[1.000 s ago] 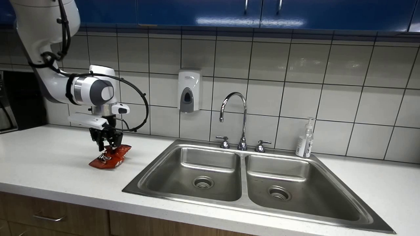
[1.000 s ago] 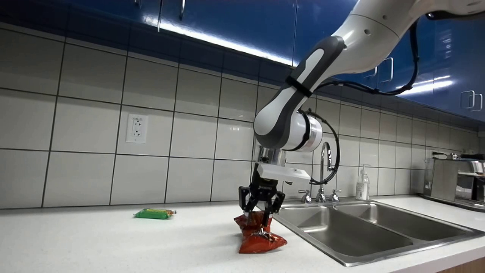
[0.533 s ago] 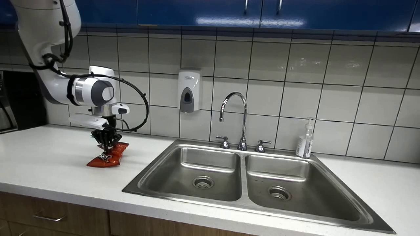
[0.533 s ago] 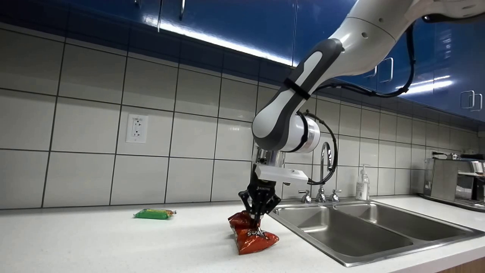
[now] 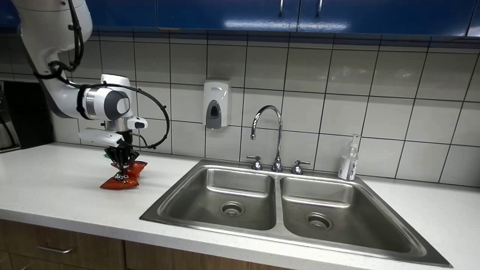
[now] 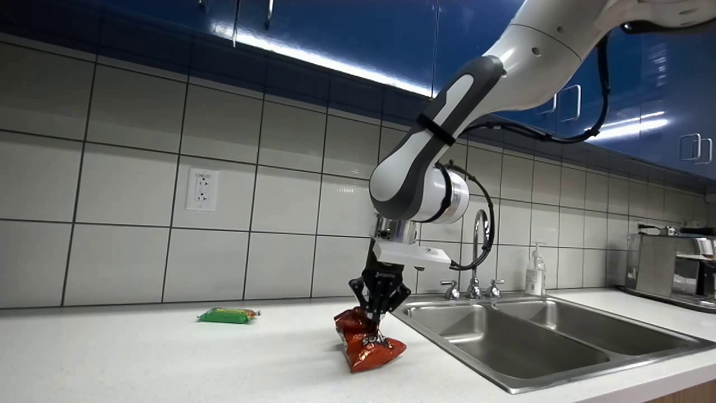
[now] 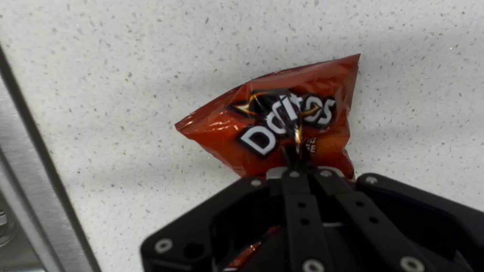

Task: Place the pack of doritos in the left sink

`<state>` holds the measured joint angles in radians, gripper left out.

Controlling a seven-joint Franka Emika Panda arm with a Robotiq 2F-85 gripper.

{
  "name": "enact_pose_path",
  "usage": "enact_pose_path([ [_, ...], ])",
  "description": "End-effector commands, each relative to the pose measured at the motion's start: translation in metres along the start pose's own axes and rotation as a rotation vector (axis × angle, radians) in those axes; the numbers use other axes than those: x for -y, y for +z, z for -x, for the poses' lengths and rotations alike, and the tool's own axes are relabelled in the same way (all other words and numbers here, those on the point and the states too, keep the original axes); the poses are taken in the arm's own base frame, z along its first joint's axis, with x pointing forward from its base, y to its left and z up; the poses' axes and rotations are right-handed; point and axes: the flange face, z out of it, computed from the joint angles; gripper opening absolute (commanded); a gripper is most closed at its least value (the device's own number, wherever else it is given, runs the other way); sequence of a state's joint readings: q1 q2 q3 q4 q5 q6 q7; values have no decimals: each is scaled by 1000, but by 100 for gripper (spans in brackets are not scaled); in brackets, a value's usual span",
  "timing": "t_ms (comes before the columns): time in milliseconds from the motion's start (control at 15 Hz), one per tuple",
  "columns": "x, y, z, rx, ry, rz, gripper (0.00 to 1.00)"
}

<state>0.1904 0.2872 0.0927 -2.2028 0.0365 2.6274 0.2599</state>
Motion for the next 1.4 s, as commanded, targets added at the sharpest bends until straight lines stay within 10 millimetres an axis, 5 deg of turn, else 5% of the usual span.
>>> enact_pose_path([
  [0,5,-38,-2,-48,1,-6,0],
  [400,-2,-96,-4,-143,5,-24,0],
  [667,-20,-118,-4,-179,28,-22,0],
  [1333,-129,-130,-27,-209,128,-1,0],
])
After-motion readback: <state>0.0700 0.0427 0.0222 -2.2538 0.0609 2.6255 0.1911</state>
